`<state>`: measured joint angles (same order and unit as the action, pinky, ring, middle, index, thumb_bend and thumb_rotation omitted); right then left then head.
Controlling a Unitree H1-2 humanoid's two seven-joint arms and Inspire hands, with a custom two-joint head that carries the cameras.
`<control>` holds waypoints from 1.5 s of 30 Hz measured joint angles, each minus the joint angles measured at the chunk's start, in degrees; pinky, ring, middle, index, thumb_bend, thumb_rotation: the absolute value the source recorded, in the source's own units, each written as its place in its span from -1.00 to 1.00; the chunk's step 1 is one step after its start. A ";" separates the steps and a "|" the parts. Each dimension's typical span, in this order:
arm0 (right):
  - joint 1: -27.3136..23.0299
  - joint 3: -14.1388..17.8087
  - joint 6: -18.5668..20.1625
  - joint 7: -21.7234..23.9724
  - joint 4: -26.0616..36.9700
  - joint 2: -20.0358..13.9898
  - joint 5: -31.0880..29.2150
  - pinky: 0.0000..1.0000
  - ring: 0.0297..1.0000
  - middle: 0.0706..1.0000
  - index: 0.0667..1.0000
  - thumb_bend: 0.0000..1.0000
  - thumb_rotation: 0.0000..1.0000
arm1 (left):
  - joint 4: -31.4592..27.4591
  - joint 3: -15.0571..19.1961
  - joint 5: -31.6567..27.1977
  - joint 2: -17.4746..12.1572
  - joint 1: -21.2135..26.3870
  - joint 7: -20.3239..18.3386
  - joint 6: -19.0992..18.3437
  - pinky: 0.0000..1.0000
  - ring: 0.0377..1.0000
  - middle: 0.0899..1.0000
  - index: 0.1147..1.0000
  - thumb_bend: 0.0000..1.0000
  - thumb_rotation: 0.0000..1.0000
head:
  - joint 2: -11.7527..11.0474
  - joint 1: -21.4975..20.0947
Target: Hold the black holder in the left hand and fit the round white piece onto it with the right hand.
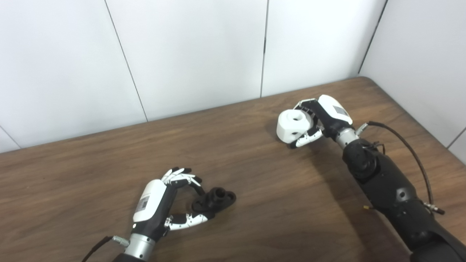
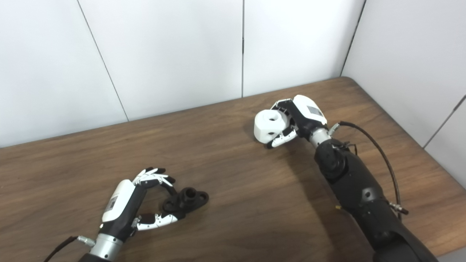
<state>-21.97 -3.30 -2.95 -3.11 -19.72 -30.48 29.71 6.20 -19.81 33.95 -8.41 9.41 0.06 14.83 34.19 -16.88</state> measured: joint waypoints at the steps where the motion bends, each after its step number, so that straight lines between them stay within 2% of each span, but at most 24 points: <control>1: 0.02 0.01 0.00 0.00 0.00 0.00 -0.10 -0.34 -0.25 -0.20 0.00 0.04 -1.00 | 0.00 0.00 0.00 0.00 0.00 0.00 0.00 0.88 0.72 0.35 -0.17 0.05 -0.89 | 0.00 0.00; 12: 0.24 0.00 -0.50 -1.17 0.25 0.01 0.00 -0.35 -0.25 -0.21 0.00 0.04 -1.00 | -0.03 0.01 -0.01 0.00 -0.01 0.00 -0.01 0.89 0.72 0.35 -0.17 0.05 -0.89 | 0.35 -0.09; 18: 0.72 0.01 -0.44 -0.76 2.78 0.01 -0.20 -0.32 -0.24 -0.21 0.01 0.04 -1.00 | -0.02 0.01 -0.01 0.01 0.00 0.00 -0.01 0.90 0.72 0.35 -0.17 0.05 -0.89 | 0.44 0.00; 27: 3.17 -0.02 0.69 4.74 14.36 0.74 -2.51 -0.33 -0.26 -0.20 0.01 0.04 -1.00 | -0.06 -0.01 0.14 0.16 -0.03 -0.01 -0.29 0.90 0.72 0.35 -0.17 0.05 -0.89 | 0.97 0.44; 33: 5.03 0.00 3.91 10.78 26.10 1.34 -4.60 -0.35 -0.28 -0.21 0.01 0.03 -1.00 | -0.06 -0.08 0.83 0.33 0.02 -0.02 -0.60 0.91 0.72 0.36 -0.16 0.05 -0.89 | 1.23 1.14; 40: 8.31 -0.07 7.72 16.78 37.02 1.35 -5.90 -0.36 -0.28 -0.20 0.01 0.04 -1.00 | -0.06 -0.04 1.36 0.64 -0.01 -0.06 -1.99 0.93 0.73 0.36 -0.16 0.05 -0.89 | 1.93 1.93; 45: 10.54 -0.16 8.21 19.93 42.29 1.37 -7.05 -0.38 -0.31 -0.20 0.01 0.04 -1.00 | -0.10 -0.15 1.44 0.79 -0.01 -0.08 -2.45 0.95 0.72 0.35 -0.17 0.05 -0.89 | 2.46 2.37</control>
<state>-11.43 -3.46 5.26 16.82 22.57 -29.12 22.66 6.10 -19.96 35.39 -7.61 9.40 -0.02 12.37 36.65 -14.50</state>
